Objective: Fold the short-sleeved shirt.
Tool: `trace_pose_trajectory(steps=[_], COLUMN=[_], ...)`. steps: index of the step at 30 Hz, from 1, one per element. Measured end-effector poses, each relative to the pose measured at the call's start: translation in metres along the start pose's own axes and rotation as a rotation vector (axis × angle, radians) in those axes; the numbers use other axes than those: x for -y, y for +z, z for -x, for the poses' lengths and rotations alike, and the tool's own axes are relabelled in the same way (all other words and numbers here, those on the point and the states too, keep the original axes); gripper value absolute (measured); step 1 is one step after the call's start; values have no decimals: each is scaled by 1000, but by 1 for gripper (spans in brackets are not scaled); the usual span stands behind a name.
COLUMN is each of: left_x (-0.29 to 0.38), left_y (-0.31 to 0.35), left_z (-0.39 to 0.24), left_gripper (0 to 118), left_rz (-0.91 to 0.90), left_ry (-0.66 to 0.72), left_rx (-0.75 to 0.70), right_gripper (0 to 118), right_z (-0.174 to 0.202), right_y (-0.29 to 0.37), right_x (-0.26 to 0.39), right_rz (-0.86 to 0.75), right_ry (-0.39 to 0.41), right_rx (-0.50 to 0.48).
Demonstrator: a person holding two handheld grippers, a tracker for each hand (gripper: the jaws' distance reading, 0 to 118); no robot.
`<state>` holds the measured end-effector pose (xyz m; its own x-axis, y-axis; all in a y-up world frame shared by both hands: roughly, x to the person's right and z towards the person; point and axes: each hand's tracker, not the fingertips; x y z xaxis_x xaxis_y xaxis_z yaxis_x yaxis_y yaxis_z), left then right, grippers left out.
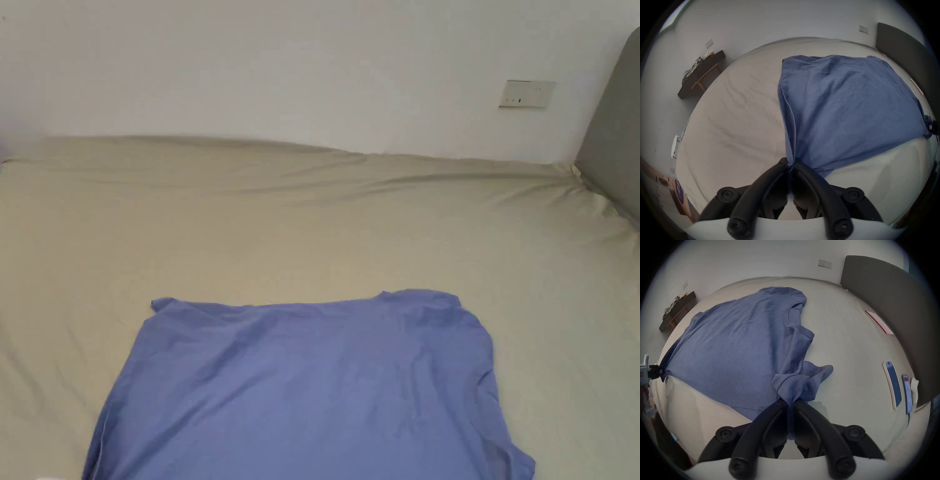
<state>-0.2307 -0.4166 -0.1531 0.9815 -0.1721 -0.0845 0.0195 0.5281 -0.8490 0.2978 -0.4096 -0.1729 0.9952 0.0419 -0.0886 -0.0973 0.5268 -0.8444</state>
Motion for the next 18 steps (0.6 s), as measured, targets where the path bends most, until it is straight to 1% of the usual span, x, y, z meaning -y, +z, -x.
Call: trace_pose_trajectory(steps=[3, 8, 12, 16, 17, 18], left_x=[19, 49, 68, 67, 64, 61], left_y=[16, 37, 37, 25, 23, 23], left_z=[6, 8, 4, 1, 0, -2], left_gripper=[2, 2, 2, 2, 3, 6], left_rz=[49, 141, 181, 205, 210, 209], left_ry=[-23, -62, -89, -107, -107, -114], left_rx=[32, 51, 66, 72, 70, 60], right_gripper=[5, 5, 5, 5, 7, 15], right_z=[-3, -16, -22, -27, -26, -25], right_y=[24, 45, 48, 31, 26, 25], right_x=[18, 39, 53, 63, 63, 60], right_rz=[53, 156, 202, 216, 217, 214], right_ry=[-27, -26, -33, -30, -29, -27], right_rx=[-23, -57, -66, -76, -71, -66])
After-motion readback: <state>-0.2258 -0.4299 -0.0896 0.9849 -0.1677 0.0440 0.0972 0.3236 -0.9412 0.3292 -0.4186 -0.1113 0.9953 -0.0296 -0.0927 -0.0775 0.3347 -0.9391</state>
